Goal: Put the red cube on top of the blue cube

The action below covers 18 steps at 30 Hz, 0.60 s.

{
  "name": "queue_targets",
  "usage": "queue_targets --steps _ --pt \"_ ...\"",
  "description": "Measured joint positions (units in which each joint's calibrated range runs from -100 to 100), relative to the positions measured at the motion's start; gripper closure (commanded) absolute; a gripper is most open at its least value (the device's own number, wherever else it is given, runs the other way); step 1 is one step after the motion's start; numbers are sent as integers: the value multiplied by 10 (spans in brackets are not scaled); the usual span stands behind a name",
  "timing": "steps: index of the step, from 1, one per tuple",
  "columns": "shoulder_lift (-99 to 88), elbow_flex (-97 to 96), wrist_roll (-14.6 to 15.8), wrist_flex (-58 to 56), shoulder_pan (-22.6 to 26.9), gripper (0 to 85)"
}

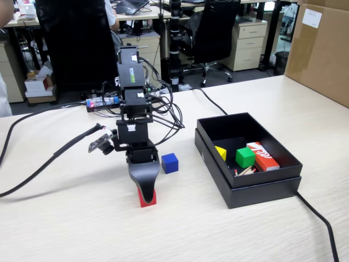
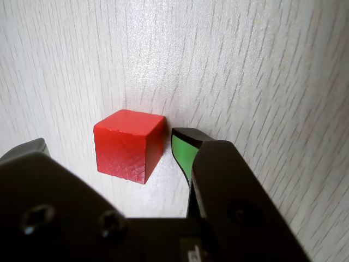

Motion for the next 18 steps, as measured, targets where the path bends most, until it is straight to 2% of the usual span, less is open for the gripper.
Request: queue_targets --steps 6,18 --pt "0 1 -28 -14 6 529" --pt "0 1 -30 -15 4 535"
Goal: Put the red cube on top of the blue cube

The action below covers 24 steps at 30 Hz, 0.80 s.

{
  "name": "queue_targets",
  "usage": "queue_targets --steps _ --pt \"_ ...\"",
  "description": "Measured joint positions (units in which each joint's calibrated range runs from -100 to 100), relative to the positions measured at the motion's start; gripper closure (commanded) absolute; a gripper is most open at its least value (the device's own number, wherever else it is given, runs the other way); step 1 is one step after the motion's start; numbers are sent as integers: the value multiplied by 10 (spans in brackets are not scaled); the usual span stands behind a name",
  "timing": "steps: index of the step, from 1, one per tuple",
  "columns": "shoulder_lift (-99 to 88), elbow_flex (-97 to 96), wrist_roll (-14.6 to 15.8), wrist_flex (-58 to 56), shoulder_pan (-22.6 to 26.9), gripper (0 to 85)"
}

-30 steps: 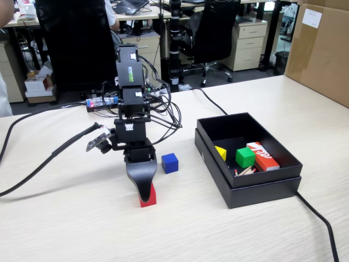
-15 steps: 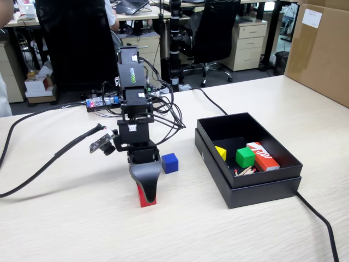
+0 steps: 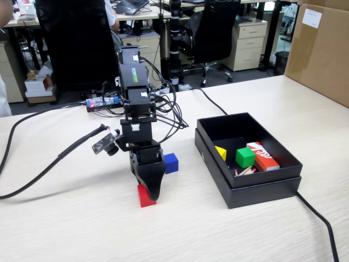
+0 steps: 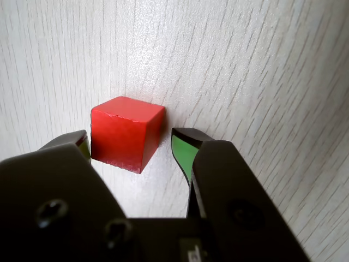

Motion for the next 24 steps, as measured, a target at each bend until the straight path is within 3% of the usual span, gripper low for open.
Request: queue_targets --steps 16,20,24 --pt "6 10 12 4 -5 541" --pt "6 10 12 4 -5 668" --pt "6 10 12 4 -5 681"
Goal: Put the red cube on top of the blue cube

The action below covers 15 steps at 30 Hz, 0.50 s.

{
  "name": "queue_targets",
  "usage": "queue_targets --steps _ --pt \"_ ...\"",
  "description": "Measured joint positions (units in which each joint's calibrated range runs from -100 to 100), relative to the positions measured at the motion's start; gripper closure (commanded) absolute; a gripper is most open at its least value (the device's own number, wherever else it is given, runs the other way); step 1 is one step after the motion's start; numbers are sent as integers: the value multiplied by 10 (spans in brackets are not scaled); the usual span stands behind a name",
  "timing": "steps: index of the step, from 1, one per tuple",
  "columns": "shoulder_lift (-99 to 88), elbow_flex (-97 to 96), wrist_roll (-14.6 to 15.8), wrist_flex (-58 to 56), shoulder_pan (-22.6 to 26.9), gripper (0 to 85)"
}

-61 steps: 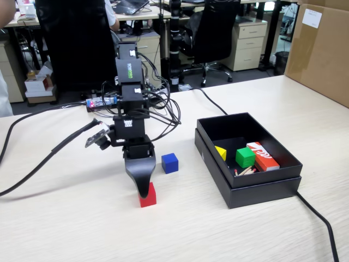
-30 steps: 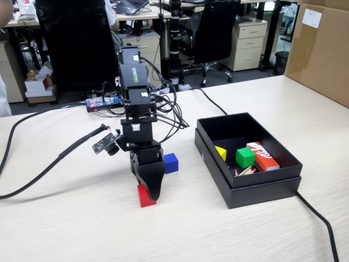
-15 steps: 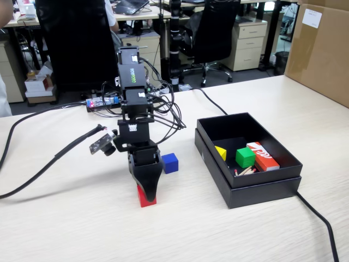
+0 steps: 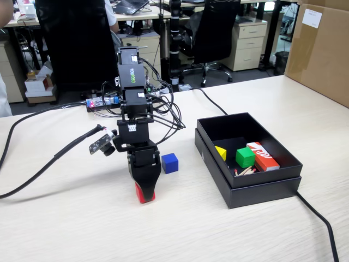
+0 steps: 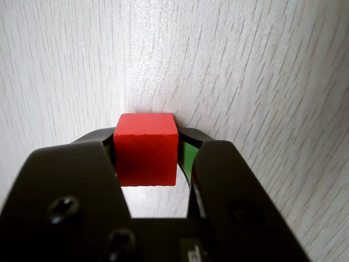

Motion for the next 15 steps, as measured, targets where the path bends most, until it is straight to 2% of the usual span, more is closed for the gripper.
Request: queue_targets --steps 1,4,12,15 --pt "0 0 0 0 0 700" --pt "0 0 0 0 0 837" --pt "-27 -6 22 0 -4 846" --pt "-113 -34 36 0 -6 846"
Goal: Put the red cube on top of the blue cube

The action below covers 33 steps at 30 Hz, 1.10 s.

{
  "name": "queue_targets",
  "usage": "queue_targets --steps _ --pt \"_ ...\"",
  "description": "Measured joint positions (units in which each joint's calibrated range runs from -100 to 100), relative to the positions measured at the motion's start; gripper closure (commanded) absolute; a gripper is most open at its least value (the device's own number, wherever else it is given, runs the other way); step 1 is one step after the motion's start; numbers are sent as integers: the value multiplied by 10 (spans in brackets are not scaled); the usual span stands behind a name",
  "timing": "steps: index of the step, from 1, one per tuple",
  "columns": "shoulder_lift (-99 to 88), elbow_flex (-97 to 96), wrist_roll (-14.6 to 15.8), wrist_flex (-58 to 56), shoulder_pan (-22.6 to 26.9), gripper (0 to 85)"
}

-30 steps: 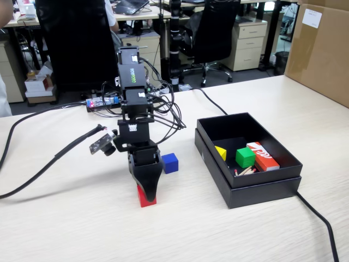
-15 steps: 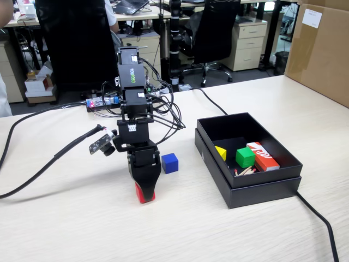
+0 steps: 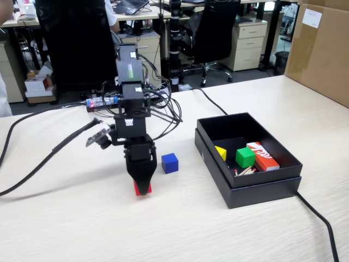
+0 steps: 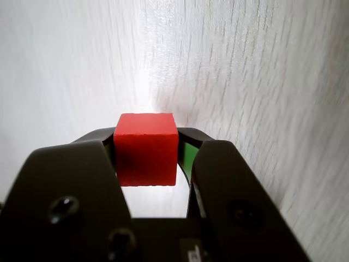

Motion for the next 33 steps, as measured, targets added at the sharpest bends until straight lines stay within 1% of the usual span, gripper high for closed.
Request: queue_targets --steps 4,5,6,9,11,16,17,25,31,33 --pt "-80 -37 3 0 0 846" --pt "-131 -68 4 0 1 846" --pt "-132 -69 4 0 1 846" --pt "-236 -148 10 0 16 846" --pt "-263 -172 11 0 21 846" --pt "-369 -250 29 1 46 845" --pt "-394 -277 39 -2 55 845" --pt "-397 -290 51 0 67 845" --pt "-394 -309 52 2 69 845" --pt "-387 -330 52 20 70 845"
